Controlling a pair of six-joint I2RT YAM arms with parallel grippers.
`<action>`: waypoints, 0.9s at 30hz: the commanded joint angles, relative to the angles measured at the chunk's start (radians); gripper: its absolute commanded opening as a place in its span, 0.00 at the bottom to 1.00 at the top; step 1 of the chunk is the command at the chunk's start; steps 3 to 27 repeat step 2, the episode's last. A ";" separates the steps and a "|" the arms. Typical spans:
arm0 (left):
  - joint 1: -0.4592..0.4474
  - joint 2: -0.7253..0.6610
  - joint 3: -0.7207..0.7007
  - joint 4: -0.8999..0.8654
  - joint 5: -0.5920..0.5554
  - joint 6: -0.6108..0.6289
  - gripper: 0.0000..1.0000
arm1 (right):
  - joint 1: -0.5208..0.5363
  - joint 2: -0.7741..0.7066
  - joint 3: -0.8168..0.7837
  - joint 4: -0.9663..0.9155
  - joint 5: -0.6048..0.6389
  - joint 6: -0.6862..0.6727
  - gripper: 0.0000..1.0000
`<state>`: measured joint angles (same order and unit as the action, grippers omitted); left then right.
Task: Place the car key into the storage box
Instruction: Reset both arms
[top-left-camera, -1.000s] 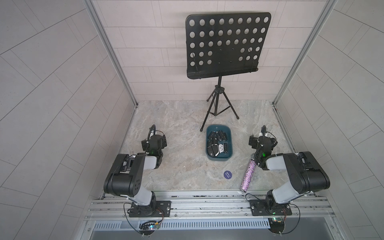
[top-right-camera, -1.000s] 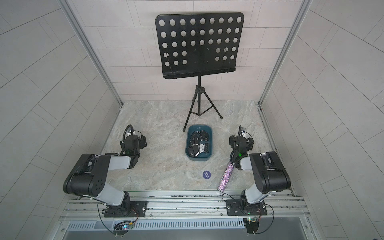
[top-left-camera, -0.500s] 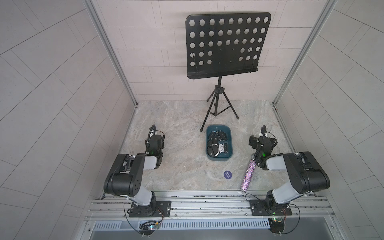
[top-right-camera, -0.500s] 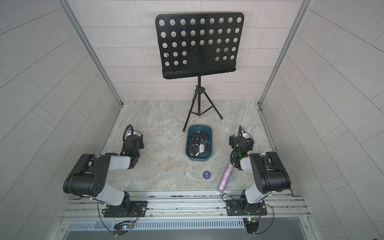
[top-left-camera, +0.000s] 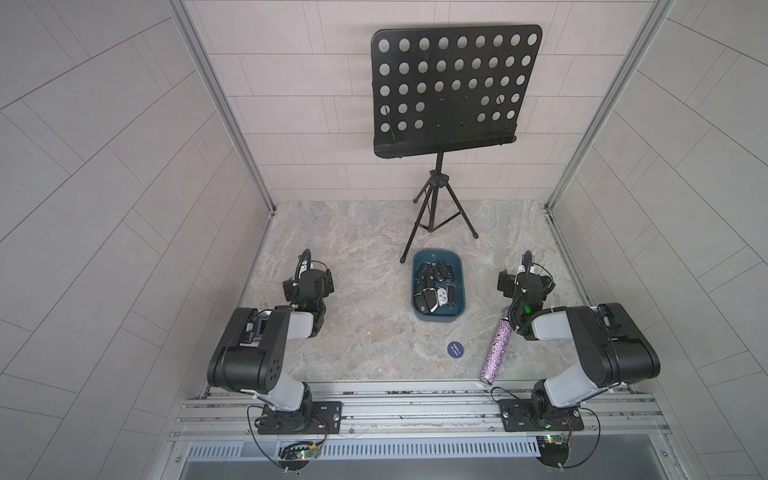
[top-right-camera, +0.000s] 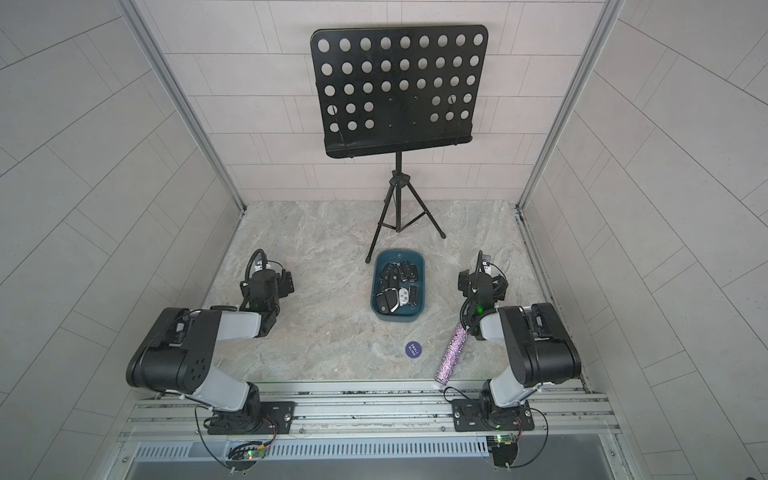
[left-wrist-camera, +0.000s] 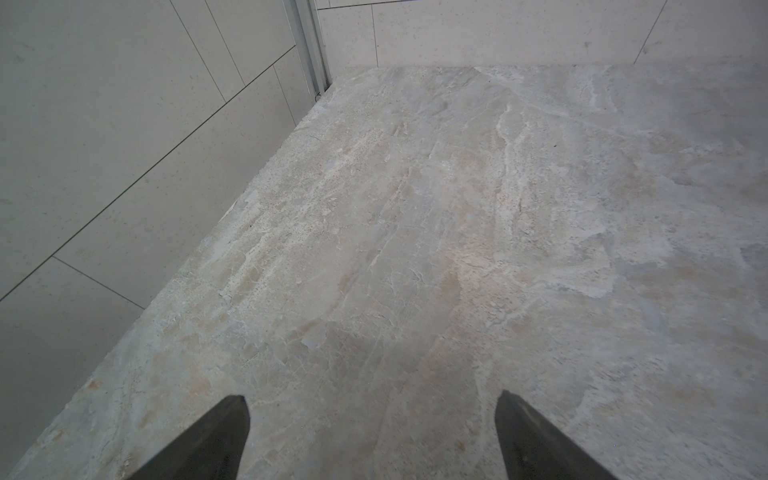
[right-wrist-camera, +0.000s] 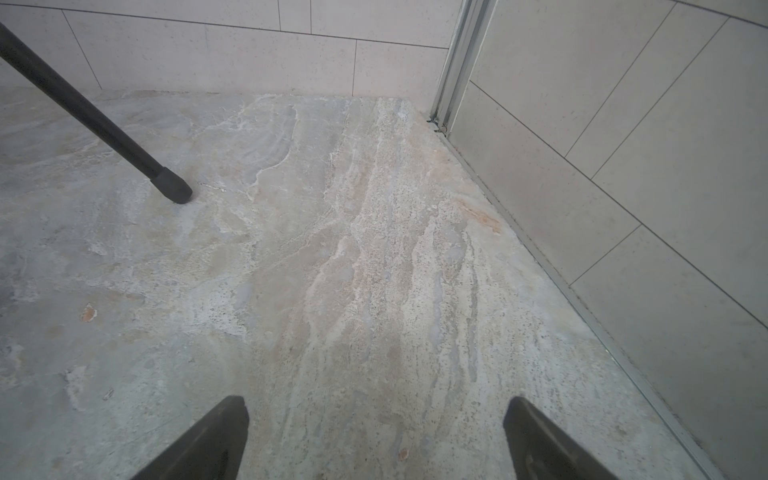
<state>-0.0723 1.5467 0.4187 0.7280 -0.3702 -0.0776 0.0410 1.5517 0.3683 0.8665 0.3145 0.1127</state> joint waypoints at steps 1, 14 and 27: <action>-0.001 -0.016 0.015 0.023 -0.011 0.002 1.00 | 0.004 -0.012 0.013 0.003 0.001 -0.006 1.00; 0.000 -0.015 0.015 0.023 -0.010 0.001 1.00 | 0.003 -0.012 0.011 0.006 0.000 -0.006 1.00; 0.000 -0.015 0.015 0.023 -0.010 0.001 1.00 | 0.003 -0.012 0.011 0.006 0.000 -0.006 1.00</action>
